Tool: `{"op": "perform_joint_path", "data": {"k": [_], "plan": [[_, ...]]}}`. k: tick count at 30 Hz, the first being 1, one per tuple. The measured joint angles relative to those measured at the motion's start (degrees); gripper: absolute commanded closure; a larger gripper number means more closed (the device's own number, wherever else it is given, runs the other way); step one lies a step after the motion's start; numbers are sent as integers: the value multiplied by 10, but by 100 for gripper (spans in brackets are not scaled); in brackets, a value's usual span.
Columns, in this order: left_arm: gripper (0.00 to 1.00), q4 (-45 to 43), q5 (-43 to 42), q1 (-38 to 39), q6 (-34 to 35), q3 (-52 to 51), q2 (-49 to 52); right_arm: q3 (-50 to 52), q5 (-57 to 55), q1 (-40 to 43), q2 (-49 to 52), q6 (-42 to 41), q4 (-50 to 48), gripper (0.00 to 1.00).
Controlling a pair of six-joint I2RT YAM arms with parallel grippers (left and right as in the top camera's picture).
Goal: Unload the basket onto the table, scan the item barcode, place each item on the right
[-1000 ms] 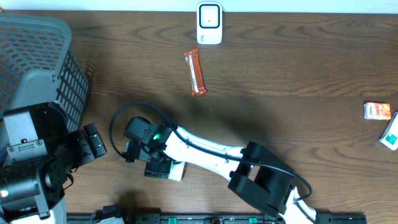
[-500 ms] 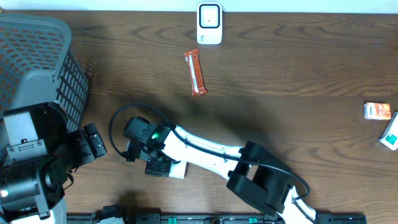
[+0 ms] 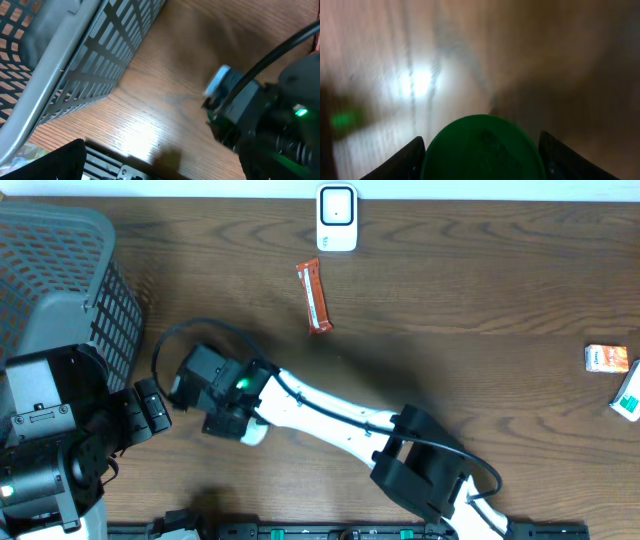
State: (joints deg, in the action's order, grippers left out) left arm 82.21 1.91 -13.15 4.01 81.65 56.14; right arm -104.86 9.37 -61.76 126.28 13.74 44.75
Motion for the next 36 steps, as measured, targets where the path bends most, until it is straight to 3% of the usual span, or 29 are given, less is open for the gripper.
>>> {"op": "perform_joint_path", "data": {"k": [6,17,28,36], "plan": [[2,0,0,0,0,0,0,0,-2,25,0,-24,-5,58],[2,0,0,0,0,0,0,0,-2,26,0,-37,11,57],[2,0,0,0,0,0,0,0,-5,26,0,-45,-98,55],[2,0,0,0,0,0,0,0,-14,26,0,-56,-107,55]]}}
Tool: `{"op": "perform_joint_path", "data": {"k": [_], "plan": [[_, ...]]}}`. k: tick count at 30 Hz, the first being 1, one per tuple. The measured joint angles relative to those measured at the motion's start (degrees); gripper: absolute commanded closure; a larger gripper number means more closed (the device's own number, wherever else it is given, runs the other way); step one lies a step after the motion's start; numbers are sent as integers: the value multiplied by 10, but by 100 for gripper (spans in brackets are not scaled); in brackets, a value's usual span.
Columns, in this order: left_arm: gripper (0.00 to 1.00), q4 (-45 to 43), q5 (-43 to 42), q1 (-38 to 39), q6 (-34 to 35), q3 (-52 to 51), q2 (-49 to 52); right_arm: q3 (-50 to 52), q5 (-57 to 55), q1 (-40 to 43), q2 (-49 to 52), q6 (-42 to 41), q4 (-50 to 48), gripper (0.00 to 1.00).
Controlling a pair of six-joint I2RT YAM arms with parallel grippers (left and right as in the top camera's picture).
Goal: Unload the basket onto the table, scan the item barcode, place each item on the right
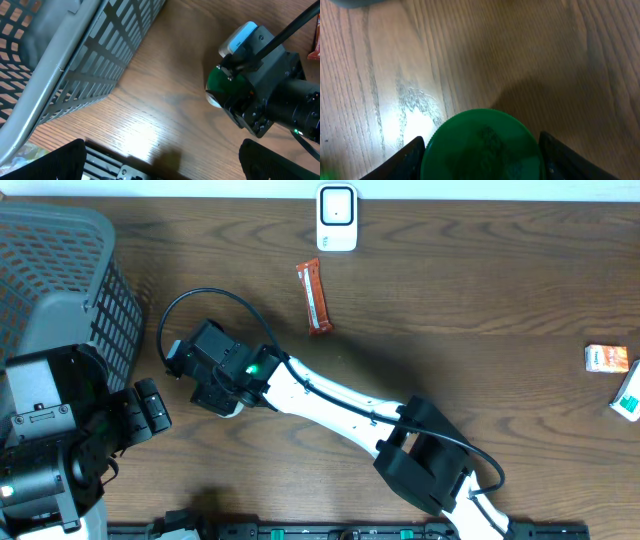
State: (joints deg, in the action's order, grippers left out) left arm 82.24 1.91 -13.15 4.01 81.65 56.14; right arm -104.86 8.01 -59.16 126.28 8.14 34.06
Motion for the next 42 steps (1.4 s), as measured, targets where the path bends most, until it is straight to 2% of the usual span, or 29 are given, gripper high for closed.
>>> {"op": "perform_joint_path", "data": {"k": [4,7,16,19,23,30,35,37,42], "plan": [[2,0,0,0,0,0,0,0,-5,0,0,-1,-7,60],[2,0,0,0,0,0,0,10,-17,0,0,-3,-34,60],[2,0,0,0,0,0,0,78,-42,0,0,-31,-156,42],[2,0,0,0,0,0,0,90,-51,0,0,-48,-174,40],[2,0,0,0,0,0,0,90,-57,-1,0,-63,-167,32],[2,0,0,0,0,0,0,104,-71,-10,0,-73,-97,28],[2,0,0,0,0,0,0,104,-79,-14,0,-63,-48,15],[2,0,0,0,0,0,0,104,-88,-14,0,-59,-33,1],[2,0,0,0,0,0,0,105,-107,-13,-7,-68,-4,1]]}}
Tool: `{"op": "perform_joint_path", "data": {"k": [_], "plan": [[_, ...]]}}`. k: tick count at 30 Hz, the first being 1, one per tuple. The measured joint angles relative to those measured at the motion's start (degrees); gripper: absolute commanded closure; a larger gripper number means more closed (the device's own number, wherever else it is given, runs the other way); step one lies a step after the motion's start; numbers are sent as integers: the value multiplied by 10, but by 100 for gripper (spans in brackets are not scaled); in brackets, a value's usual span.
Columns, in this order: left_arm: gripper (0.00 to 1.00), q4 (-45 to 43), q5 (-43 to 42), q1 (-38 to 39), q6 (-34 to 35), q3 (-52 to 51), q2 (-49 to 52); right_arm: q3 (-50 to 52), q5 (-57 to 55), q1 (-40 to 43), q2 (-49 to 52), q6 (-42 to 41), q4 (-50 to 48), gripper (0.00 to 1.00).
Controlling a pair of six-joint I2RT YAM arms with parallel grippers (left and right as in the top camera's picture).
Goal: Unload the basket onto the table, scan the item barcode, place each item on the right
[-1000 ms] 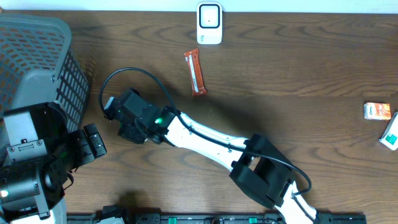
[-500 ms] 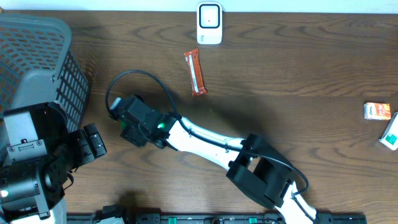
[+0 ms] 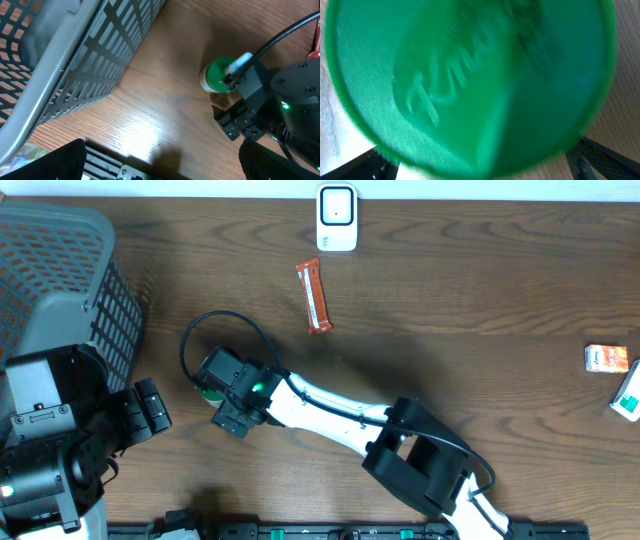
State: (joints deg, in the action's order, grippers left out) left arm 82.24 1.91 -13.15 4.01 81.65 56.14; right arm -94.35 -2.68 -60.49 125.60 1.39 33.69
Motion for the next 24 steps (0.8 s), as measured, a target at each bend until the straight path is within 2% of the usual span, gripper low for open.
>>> {"op": "perform_joint_path", "data": {"k": [4,9,17,24], "plan": [[2,0,0,0,0,0,0,-17,-4,5,-21,-82,97,1],[2,0,0,0,0,0,0,-71,17,29,-26,-200,161,1],[2,0,0,0,0,0,0,-127,110,54,-32,-399,183,1],[2,-2,2,0,-3,0,0,-127,151,78,-33,-488,169,1]]}}
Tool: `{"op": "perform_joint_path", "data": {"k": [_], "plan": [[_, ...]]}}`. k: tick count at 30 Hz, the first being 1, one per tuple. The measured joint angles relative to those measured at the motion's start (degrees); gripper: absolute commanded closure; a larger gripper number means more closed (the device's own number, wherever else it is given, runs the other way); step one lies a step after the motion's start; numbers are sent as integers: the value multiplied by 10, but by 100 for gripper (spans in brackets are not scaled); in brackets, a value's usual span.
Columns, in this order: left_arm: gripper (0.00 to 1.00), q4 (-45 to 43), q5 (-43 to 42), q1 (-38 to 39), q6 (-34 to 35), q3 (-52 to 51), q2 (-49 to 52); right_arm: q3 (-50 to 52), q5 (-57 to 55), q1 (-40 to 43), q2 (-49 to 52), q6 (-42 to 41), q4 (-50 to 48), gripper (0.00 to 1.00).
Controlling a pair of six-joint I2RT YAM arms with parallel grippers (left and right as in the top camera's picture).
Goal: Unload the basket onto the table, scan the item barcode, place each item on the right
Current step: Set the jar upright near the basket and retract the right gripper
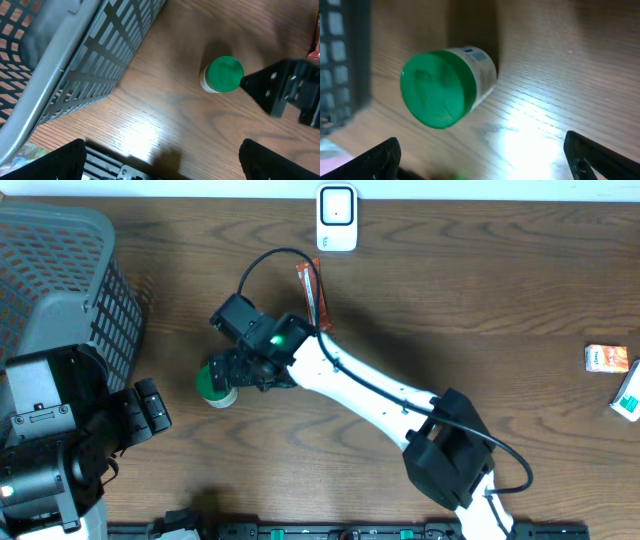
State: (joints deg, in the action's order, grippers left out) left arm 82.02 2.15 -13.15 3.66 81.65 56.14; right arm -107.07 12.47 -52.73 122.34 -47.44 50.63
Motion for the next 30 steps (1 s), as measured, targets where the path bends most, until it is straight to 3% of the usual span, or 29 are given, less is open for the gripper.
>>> {"op": "perform_joint_path", "data": {"k": [7,11,18,22,30], "plan": [[2,-32,50,0,-32,0,0,0,1,51,-2,-17,71,9],[2,-71,52,0,-32,-3,0,0,-3,121,-18,-2,122,11],[2,-135,-84,0,-5,-3,5,0,-14,290,-114,66,171,6],[2,-150,-197,21,-47,-3,26,-5,-17,357,-155,111,206,7],[2,-171,-187,123,-71,-3,182,24,-12,377,-157,155,217,5]]}}
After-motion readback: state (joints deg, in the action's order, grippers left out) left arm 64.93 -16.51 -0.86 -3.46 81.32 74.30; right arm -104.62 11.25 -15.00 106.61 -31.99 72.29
